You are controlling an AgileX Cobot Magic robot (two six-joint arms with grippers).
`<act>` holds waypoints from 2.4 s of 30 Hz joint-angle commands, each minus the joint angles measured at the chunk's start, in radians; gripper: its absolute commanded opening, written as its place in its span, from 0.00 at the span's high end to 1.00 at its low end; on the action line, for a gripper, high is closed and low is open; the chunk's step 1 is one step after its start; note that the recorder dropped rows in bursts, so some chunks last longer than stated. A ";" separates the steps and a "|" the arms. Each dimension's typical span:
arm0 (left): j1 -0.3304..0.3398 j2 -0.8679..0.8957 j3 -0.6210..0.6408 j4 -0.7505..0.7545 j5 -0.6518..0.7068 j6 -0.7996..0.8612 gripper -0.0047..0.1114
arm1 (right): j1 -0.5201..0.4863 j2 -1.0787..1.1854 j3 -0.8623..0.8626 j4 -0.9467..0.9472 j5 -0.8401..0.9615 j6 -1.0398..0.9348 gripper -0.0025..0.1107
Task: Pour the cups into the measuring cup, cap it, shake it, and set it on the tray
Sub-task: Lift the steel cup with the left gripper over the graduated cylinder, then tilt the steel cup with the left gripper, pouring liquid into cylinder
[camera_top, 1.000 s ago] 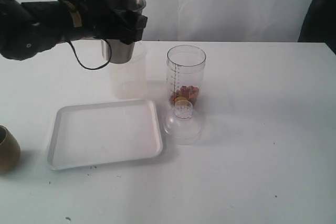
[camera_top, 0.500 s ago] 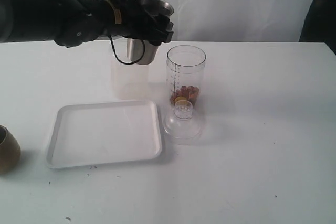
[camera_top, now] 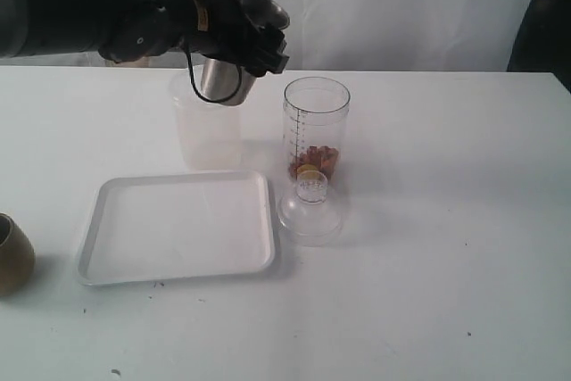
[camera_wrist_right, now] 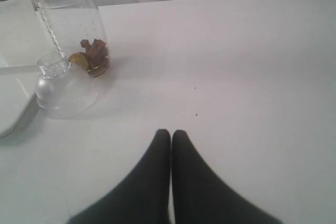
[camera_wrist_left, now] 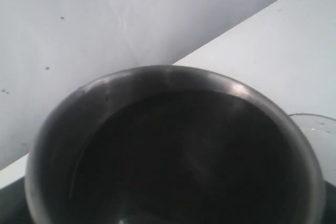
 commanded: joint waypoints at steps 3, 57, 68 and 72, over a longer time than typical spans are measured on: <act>-0.016 -0.010 -0.020 0.025 -0.012 0.058 0.96 | 0.006 -0.006 0.005 -0.003 -0.008 0.005 0.98; -0.053 -0.033 -0.020 0.198 -0.023 0.084 0.96 | 0.006 -0.006 0.005 -0.003 -0.008 0.017 0.98; -0.053 -0.033 -0.020 0.269 -0.053 0.084 0.96 | 0.006 -0.006 0.005 -0.003 -0.008 0.018 0.98; -0.053 -0.033 -0.022 0.284 -0.056 0.084 0.96 | 0.006 -0.006 0.005 -0.003 -0.008 0.018 0.98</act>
